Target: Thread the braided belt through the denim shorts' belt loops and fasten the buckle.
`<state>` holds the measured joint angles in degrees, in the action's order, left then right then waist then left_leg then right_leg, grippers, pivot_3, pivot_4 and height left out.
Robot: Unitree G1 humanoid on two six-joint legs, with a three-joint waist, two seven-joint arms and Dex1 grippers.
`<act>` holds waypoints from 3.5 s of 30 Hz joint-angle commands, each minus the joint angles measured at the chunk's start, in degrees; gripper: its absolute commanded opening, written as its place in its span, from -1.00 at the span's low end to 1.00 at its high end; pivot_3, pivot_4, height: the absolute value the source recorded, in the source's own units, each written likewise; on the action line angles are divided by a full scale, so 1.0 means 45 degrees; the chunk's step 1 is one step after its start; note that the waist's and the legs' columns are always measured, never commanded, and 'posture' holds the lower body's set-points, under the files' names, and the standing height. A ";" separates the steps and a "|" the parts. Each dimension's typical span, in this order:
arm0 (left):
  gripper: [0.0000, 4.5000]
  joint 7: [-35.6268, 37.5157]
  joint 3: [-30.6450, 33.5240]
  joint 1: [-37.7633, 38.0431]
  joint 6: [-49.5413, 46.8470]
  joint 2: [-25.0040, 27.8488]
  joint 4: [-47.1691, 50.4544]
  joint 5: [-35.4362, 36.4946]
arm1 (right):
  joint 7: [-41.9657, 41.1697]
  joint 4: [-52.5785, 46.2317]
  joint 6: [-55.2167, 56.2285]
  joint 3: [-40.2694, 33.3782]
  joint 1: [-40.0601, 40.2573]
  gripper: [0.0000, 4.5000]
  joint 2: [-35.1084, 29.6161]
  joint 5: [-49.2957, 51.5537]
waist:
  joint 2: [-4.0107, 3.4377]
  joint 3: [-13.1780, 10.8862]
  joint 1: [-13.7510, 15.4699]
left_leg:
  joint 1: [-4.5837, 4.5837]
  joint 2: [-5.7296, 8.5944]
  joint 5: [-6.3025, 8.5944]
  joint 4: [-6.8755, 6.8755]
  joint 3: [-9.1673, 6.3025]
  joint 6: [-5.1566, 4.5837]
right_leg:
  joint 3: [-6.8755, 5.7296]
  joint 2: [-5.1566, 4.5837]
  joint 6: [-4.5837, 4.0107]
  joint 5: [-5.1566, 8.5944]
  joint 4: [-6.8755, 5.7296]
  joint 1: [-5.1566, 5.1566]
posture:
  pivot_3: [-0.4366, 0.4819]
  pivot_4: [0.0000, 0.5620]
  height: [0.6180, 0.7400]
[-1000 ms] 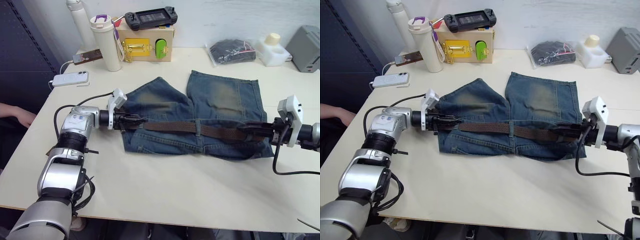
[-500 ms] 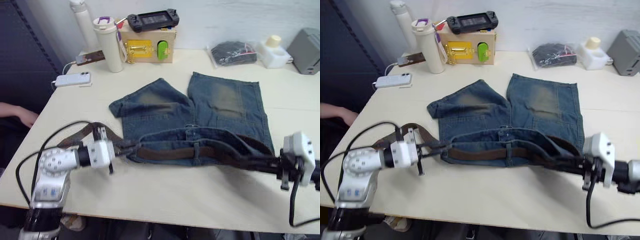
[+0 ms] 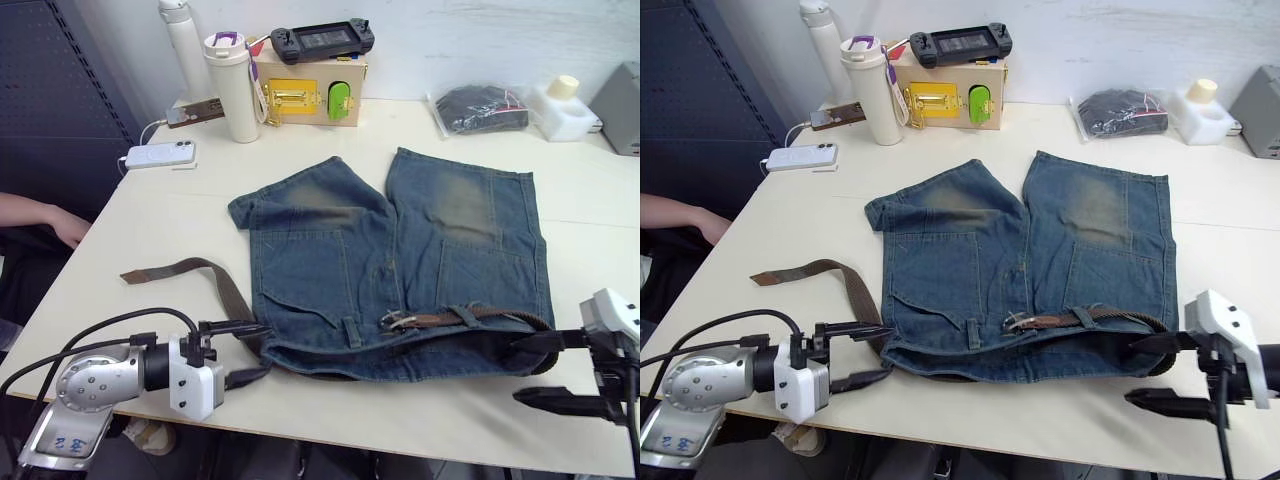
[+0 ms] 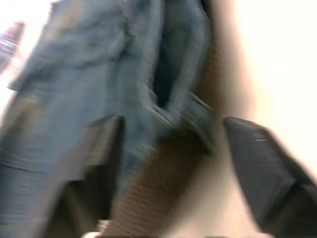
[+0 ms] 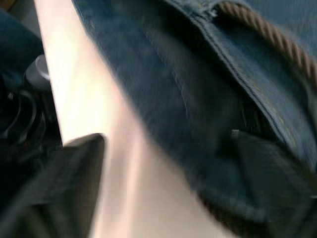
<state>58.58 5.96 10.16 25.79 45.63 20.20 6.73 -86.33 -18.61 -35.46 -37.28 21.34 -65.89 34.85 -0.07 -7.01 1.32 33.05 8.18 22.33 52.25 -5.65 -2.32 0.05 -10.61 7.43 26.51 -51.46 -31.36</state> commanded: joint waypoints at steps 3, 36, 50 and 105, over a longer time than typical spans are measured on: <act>0.79 0.0736 0.1211 0.0267 -0.3834 0.1858 0.2077 0.3601 | -0.1371 0.0448 -0.1207 -0.2173 -0.1155 1.00 -0.0773 0.2790 | -0.0005 -0.0003 -0.0013 | -0.0005 0.0000 0.0000 -0.0001 -0.0001 -0.0001 | 0.0002 0.0000 -0.0002 0.0002 -0.0002 0.0001 | -0.05 -0.47 -0.56; -0.69 0.0853 -0.5168 -1.0024 -0.7011 -0.2130 -0.9927 -0.0384 | 0.6197 0.7203 -0.0321 1.0548 -1.1725 -0.76 0.2981 -0.5417 | 0.0167 0.0255 -0.0638 | -0.0212 0.0024 0.0027 -0.0069 -0.0050 0.0033 | 0.0020 0.0013 0.0039 -0.0018 -0.0106 0.0121 | -0.05 -0.47 -0.56; -0.97 -0.3940 -0.5844 -1.3595 -0.3054 -0.3712 -1.5335 -0.4354 | 1.0616 0.7055 -0.0324 0.9646 -1.3133 -0.99 0.5472 -0.7036 | 0.0213 0.0426 -0.0326 | -0.0218 0.0029 0.0018 -0.0022 -0.0045 0.0018 | 0.0040 0.0012 0.0030 -0.0010 -0.0072 0.0174 | -0.05 -0.47 -0.56; 1.00 -1.2735 0.7246 -1.0620 -2.5052 -0.9300 0.1888 0.0166 | 0.8510 -0.1802 -0.2407 0.6706 -1.0551 0.96 0.5700 0.0245 | 0.0348 0.0234 -0.0099 | -0.0399 0.0037 -0.0009 -0.0240 -0.0092 0.0062 | 0.0050 0.0049 0.0053 -0.0023 0.0085 0.0337 | -0.05 -0.47 -0.56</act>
<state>2.03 37.84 -36.64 -88.24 3.67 29.06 7.89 -46.98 -23.69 -47.27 -5.70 -25.93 -39.57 34.04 1.50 -5.96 0.87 31.25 8.34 22.29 51.16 -6.05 -2.03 0.27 -10.39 7.67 26.40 -51.09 -29.83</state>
